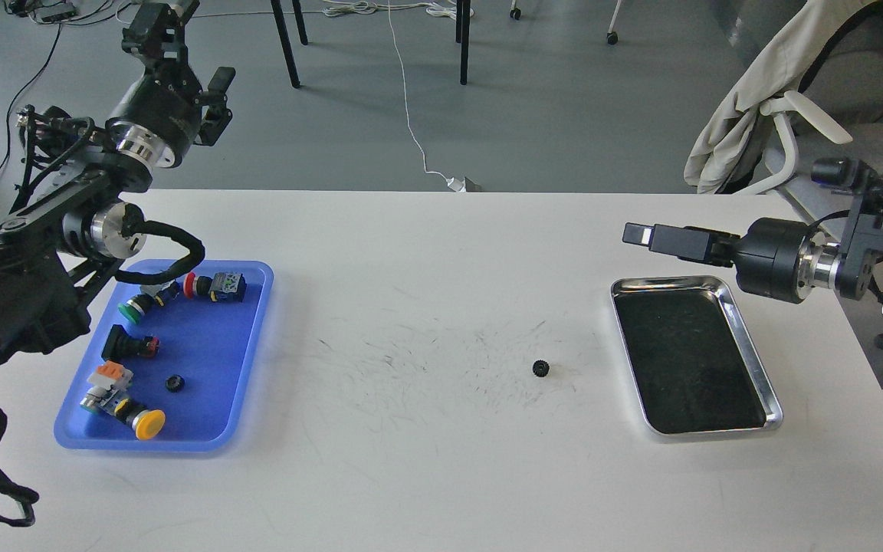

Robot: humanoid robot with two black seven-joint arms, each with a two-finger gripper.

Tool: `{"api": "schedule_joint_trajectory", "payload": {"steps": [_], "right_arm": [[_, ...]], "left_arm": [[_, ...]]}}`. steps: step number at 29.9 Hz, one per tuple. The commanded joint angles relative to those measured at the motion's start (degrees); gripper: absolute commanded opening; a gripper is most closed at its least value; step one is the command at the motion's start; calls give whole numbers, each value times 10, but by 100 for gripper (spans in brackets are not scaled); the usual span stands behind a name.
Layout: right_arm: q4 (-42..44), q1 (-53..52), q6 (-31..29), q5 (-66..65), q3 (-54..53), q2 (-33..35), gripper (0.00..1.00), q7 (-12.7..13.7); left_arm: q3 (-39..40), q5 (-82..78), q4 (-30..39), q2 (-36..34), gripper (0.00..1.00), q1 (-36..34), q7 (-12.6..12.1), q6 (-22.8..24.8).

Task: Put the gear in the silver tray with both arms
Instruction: 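Reach the right gripper down and grasp the black gear on the table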

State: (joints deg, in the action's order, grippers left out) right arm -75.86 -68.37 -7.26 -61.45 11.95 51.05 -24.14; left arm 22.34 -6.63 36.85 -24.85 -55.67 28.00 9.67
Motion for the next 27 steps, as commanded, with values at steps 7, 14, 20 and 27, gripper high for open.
{"api": "schedule_joint_trajectory", "payload": {"steps": [7,14,20,27], "right_arm": [[17,-113,-3,-154,148,-81,98,-39],[42,-164,-3,-223,220,-144,98,-39],[80,-181,-3,-239,268,-223,98,-39],[120,-193,-3,-243,313,-310,98,-39]], "left_arm": [[9,11,0,-13,98,0,0,4],[9,11,0,-25,98,0,0,3],[9,11,0,-31,98,0,0,3],[20,11,0,-39,98,0,0,4]]}}
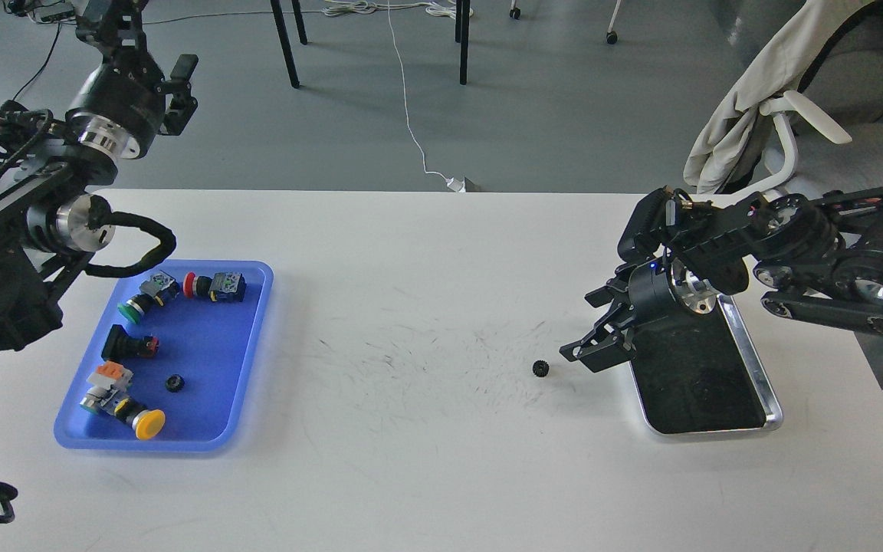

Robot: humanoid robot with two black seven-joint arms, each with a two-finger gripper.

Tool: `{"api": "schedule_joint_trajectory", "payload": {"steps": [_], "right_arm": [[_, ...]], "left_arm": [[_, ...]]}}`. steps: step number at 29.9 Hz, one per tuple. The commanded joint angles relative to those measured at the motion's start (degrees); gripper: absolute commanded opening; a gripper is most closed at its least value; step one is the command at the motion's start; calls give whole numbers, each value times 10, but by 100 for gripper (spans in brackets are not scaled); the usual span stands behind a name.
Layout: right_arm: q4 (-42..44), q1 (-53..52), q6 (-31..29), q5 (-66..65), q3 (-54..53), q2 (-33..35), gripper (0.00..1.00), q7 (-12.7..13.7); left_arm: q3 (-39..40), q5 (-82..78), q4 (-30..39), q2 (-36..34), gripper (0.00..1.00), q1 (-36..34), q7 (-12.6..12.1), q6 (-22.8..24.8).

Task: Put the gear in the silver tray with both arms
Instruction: 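Reach the right gripper down and grasp the black gear on the table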

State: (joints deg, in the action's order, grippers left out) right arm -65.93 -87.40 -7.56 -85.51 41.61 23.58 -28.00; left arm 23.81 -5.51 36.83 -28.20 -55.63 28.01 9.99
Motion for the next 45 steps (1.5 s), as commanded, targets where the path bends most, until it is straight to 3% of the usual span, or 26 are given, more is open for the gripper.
{"api": "schedule_joint_trajectory", "payload": {"steps": [1,14,28,45], "right_arm": [[27,-4,0,-4,17,-43,97,0],[62,-5,1,-4,56,-137,95,0],[100,11,1,-4,96,-168,66,0],[117,17,-1,-2,101,-200,59,0]], "left_arm": [[8,1,1,-11,98,0,0,1],[28,9,5,-27,98,8,0,1],[32,25,6,-29,99,18,0,1],[32,24,6,-42,99,20,0,1]]}}
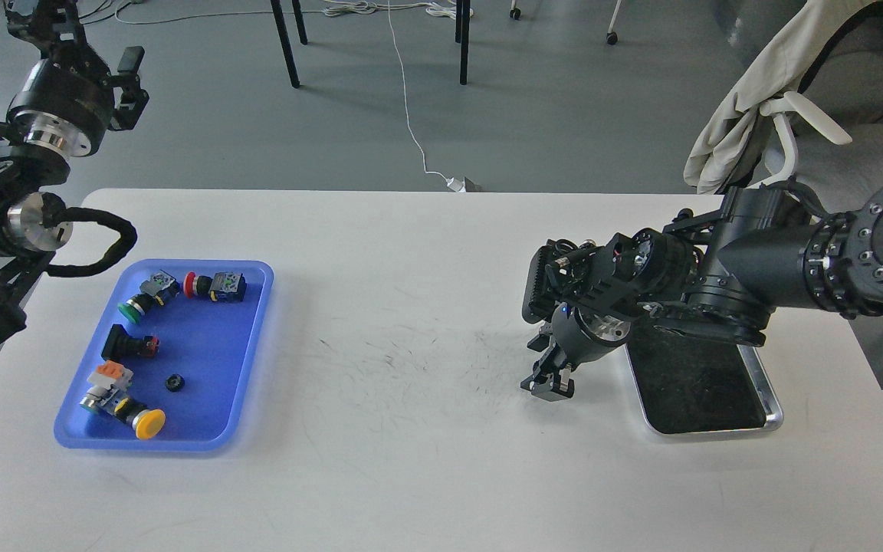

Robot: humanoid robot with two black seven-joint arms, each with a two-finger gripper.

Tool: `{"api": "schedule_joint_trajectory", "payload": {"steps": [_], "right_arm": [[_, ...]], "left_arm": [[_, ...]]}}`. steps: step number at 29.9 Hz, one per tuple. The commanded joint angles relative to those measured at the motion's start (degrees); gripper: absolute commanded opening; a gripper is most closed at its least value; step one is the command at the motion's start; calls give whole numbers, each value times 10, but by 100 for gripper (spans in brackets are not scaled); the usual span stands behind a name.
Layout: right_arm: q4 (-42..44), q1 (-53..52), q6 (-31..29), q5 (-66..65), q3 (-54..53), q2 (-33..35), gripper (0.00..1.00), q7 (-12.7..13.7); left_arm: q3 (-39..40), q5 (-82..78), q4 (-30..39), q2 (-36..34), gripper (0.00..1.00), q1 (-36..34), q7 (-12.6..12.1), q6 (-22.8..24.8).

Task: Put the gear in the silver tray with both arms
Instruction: 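Reach the right gripper down and grasp the black gear on the table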

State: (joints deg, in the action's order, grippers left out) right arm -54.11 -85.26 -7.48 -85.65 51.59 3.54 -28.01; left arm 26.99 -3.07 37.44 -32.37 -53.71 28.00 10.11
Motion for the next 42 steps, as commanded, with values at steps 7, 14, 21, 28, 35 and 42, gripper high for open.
{"api": "schedule_joint_trajectory", "payload": {"steps": [7,14,21,28,35,42], "right_arm": [[-2,-12,-12,0,15,2,53,0],[-1,-8,-13,-1,16,0,46,0],[2,-3,-13,0,16,-6,46,0],[10,-1,-13,0,16,-16,40,0],[15,-6,-13,-1,16,-16,36,0],[16,-10,-18,-2,17,-16,30,0]], "left_arm": [[-1,0,0,-1,98,1,0,0],[-1,-1,0,-1,98,4,0,0],[-1,-1,0,-1,98,7,0,0],[-1,-1,0,-1,98,8,0,0],[-3,-2,0,-1,98,8,0,-1],[-3,-2,0,-1,98,8,0,-1]]}}
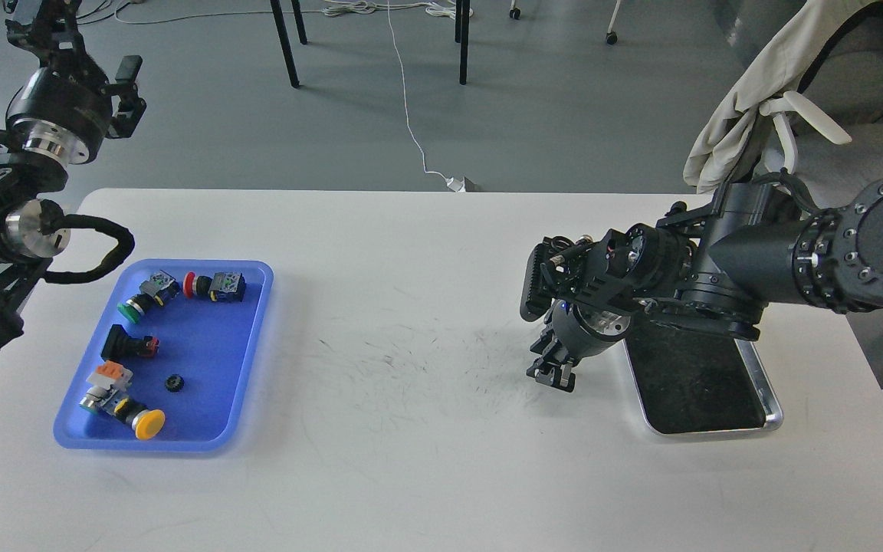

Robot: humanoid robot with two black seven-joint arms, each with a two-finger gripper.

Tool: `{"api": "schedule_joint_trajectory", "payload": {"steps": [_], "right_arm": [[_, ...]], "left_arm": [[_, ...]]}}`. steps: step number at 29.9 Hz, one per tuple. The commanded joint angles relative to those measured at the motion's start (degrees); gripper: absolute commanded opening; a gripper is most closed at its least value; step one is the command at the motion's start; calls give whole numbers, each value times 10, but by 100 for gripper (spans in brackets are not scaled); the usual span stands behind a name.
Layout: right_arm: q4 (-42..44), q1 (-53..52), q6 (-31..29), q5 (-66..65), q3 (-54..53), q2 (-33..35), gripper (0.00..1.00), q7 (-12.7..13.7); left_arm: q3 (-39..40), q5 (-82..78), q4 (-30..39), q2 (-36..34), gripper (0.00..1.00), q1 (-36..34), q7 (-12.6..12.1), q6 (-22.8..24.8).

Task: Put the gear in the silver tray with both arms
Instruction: 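Reach the right gripper down and grasp the black gear on the table, then carry the gear with the right gripper and lower it into the silver tray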

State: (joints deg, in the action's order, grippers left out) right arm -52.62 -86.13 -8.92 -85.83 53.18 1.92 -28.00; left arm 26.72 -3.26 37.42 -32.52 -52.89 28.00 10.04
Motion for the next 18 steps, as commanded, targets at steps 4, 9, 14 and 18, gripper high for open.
{"api": "schedule_joint_trajectory", "payload": {"steps": [4,9,14,18], "right_arm": [[-2,-2,-16,0,0,-1,28,0],[0,-2,-25,-1,1,0,18,0],[1,-1,-28,-1,1,1,9,0],[2,-4,-28,-1,2,3,1,0]], "left_arm": [[0,0,0,0,99,1,0,0],[0,0,-1,0,98,1,0,0],[0,0,-1,0,99,6,0,-1],[-1,0,-1,0,99,6,0,-1]]}}
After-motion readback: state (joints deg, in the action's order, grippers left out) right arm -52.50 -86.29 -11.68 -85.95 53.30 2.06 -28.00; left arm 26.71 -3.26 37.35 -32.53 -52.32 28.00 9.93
